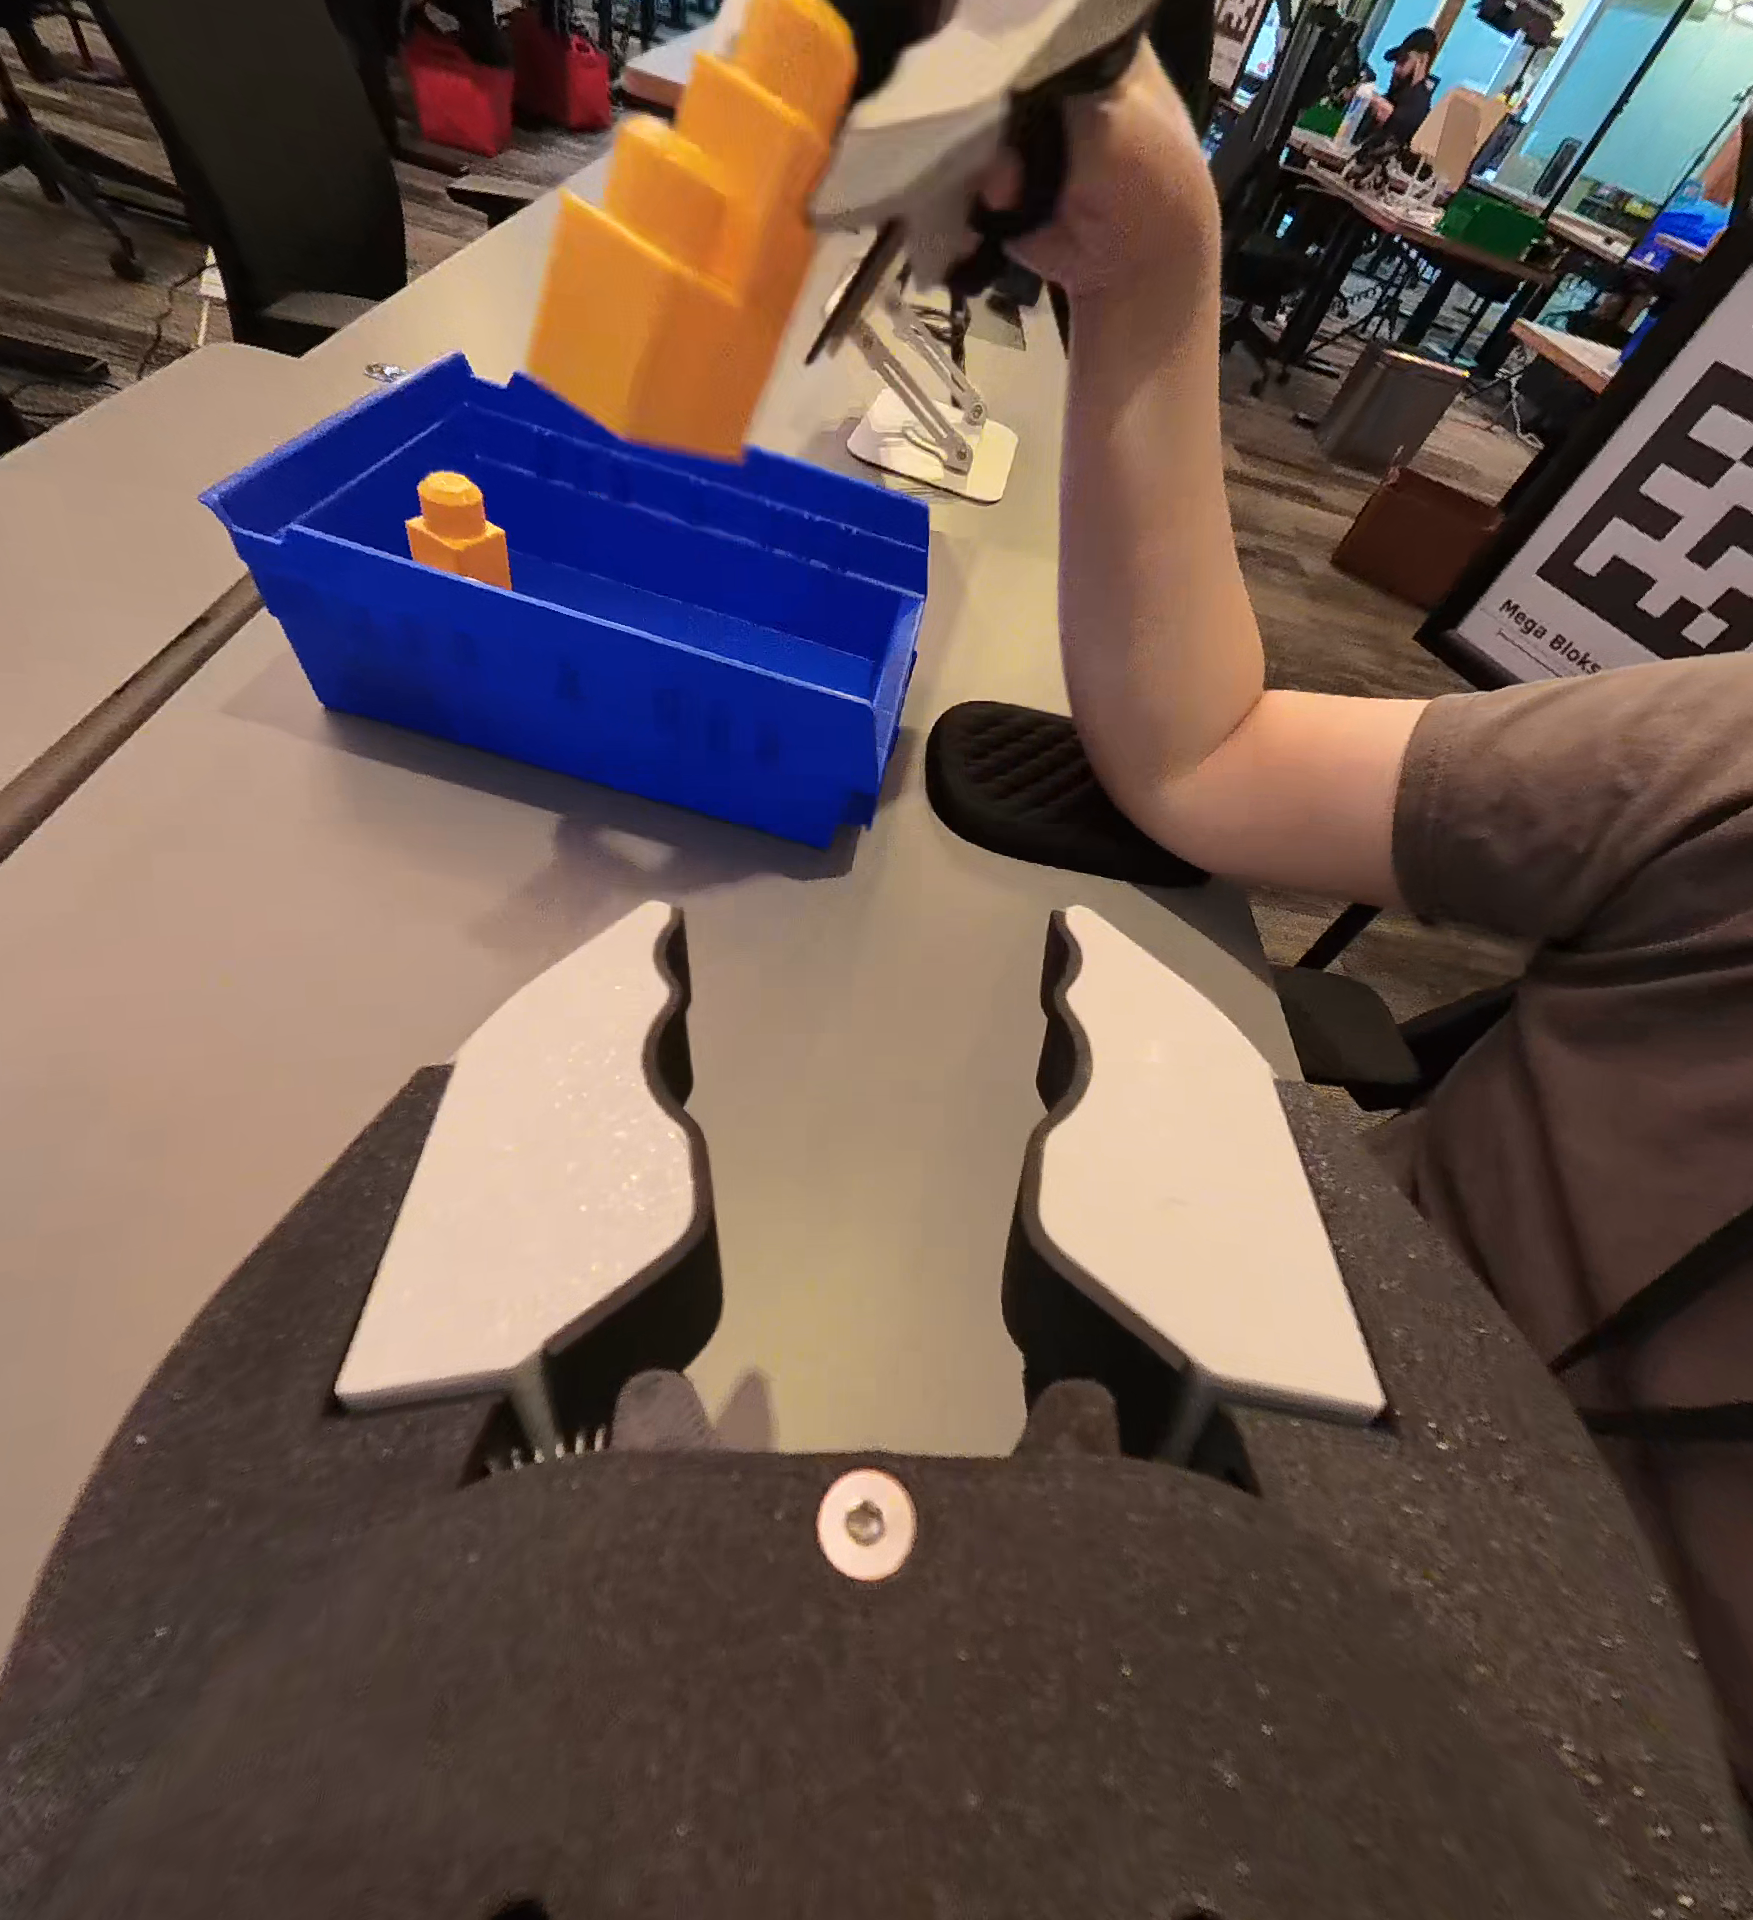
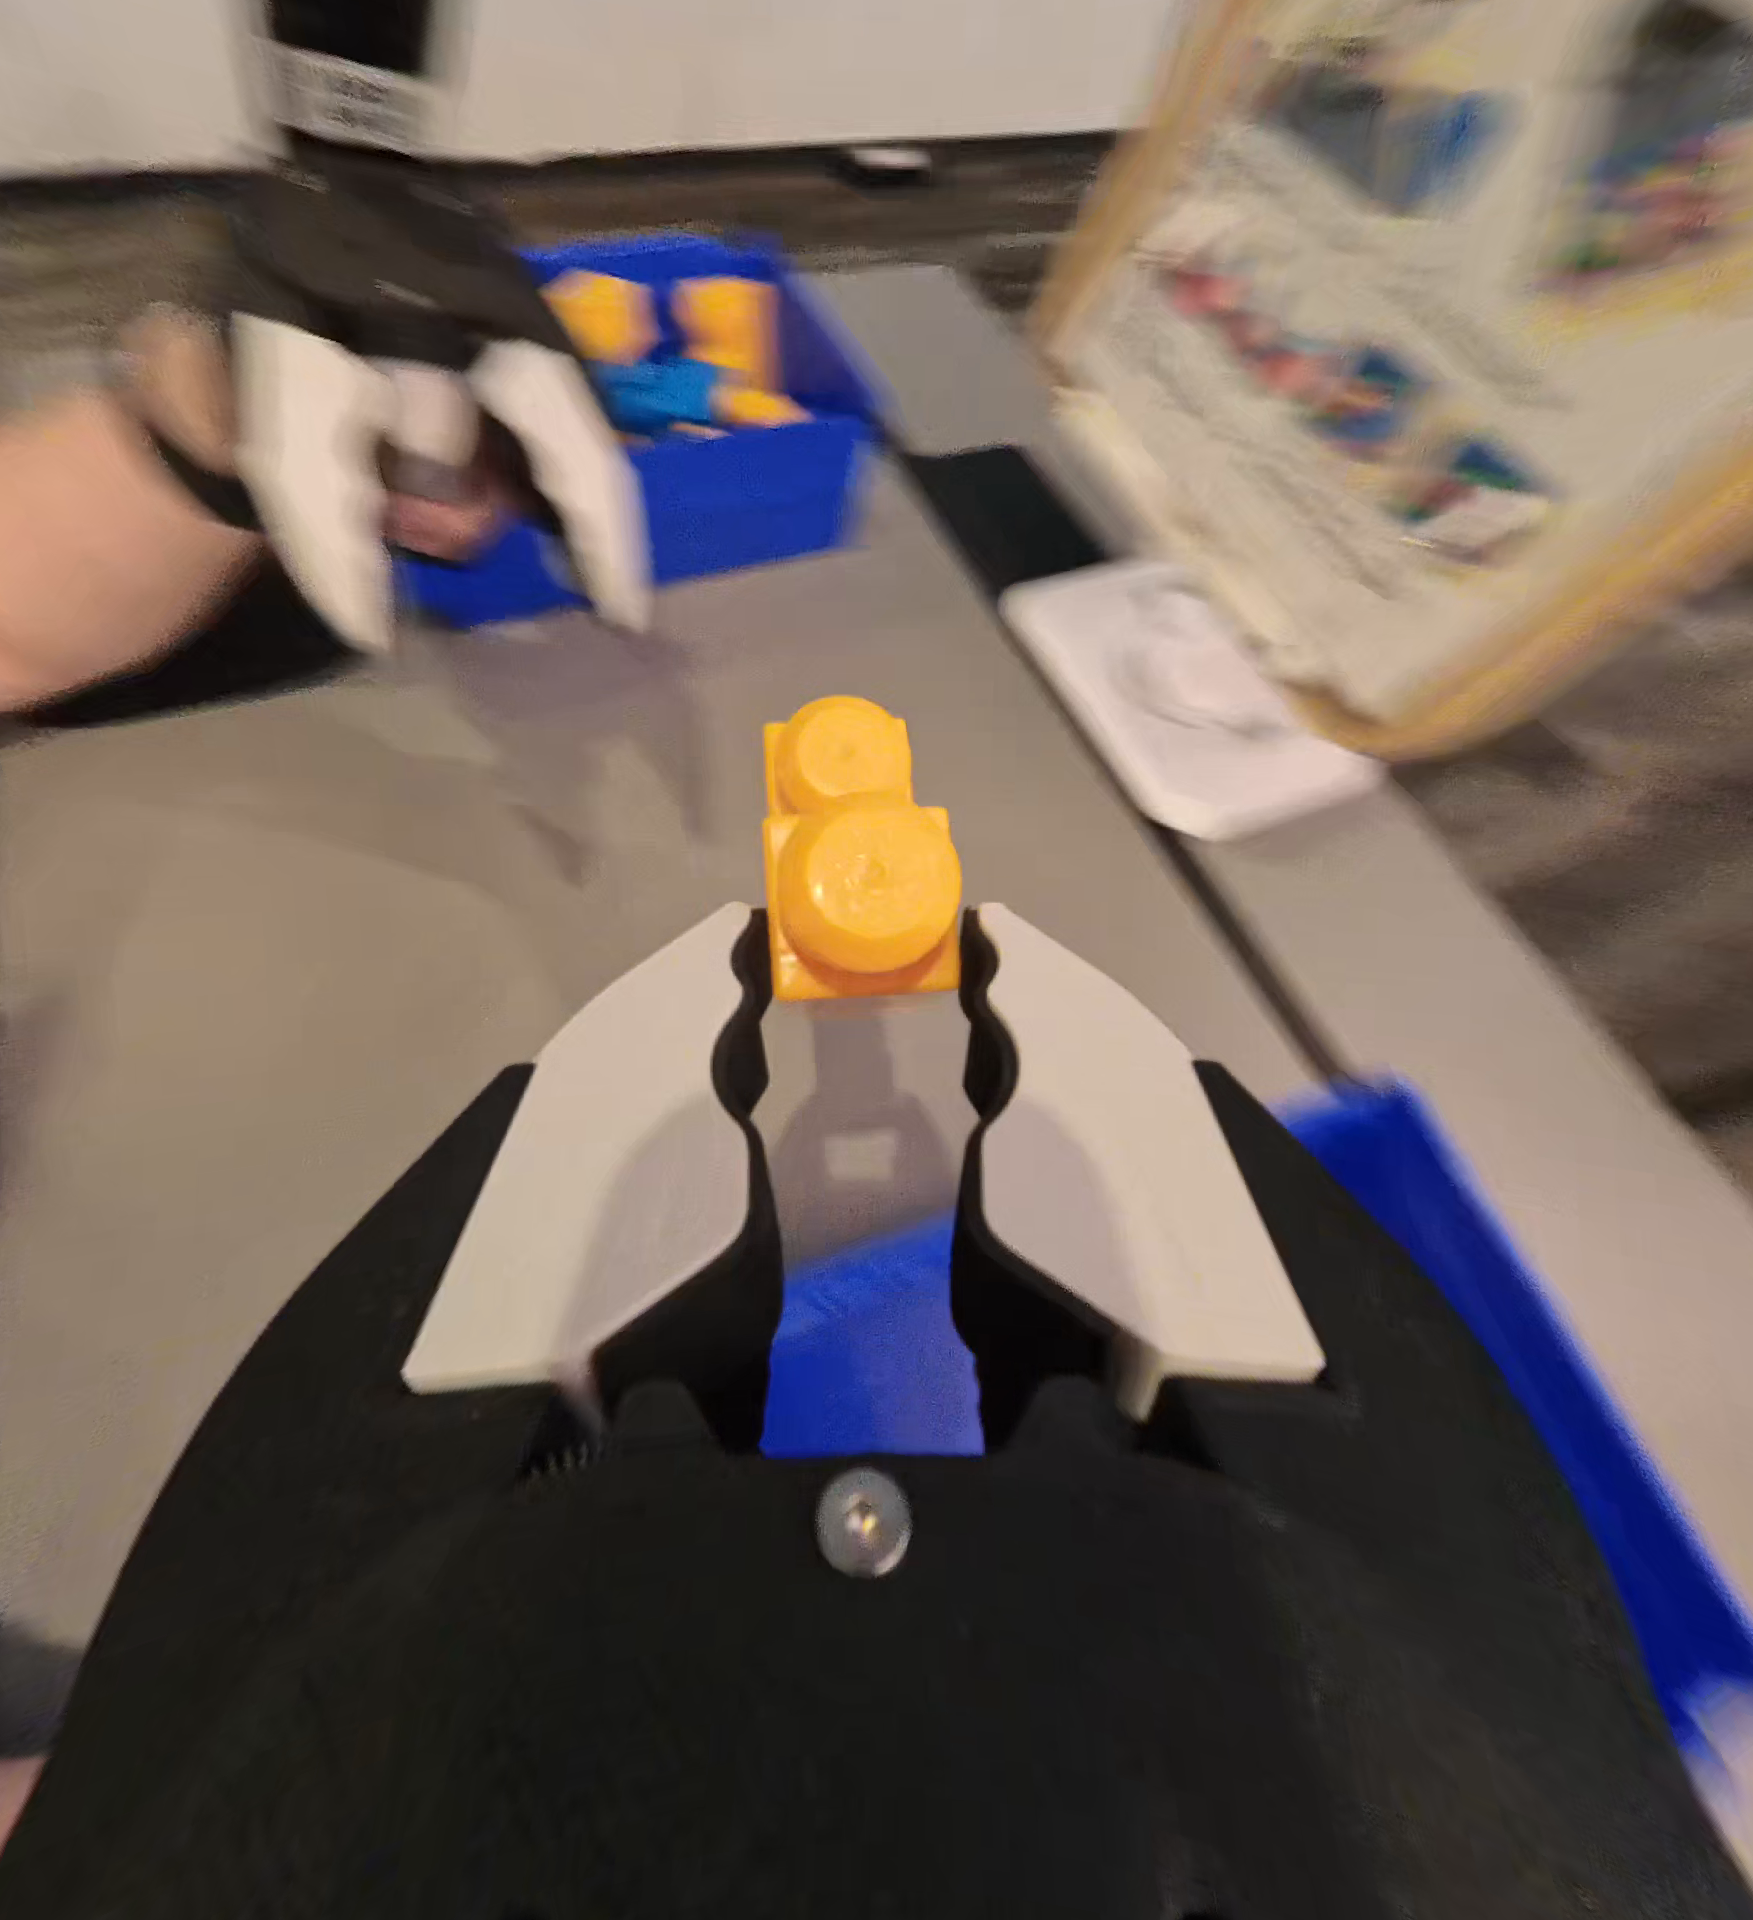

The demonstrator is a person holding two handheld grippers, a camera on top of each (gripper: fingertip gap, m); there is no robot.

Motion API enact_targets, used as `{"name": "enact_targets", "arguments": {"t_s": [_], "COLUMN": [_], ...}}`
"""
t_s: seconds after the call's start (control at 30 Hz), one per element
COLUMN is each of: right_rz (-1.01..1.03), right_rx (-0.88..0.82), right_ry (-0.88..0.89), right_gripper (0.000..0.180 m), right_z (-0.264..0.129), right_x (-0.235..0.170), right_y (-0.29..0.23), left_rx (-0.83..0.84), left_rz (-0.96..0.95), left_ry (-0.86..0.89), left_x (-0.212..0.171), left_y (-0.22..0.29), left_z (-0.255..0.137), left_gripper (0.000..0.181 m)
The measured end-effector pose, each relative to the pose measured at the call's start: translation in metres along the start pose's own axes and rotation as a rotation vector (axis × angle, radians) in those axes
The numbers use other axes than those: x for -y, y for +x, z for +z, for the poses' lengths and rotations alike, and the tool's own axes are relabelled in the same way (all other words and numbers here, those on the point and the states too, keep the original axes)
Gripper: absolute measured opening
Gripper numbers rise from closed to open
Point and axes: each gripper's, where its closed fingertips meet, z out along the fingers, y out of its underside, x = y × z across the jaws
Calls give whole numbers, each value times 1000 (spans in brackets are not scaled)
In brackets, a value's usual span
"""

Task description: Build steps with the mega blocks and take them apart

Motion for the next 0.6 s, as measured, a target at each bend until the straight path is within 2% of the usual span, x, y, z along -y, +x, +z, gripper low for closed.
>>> {"name": "enact_targets", "arguments": {"t_s": [0.07,0.1,0.17,0.23,0.4,0.6], "right_rz": [38,74,142,194,180,151], "right_rx": [-243,-310,-360,-347,-332,-332], "right_ry": [-111,-190,-318,-389,-540,-634], "right_gripper": [36,36,36,36,36,36], "right_z": [-34,-46,-56,-51,-25,0], "right_x": [-45,-73,-123,-156,-200,-225], "right_y": [54,74,101,115,136,150], "left_rx": [3,-1,-2,-8,-29,-43], "left_rz": [4,8,14,20,28,11], "left_ry": [0,-3,-11,-21,-73,-95], "left_x": [1,1,0,-2,-11,-17], "left_y": [0,1,3,5,8,8], "left_z": [-3,-3,-2,0,8,16], "left_gripper": [64,63,62,61,61,58]}}
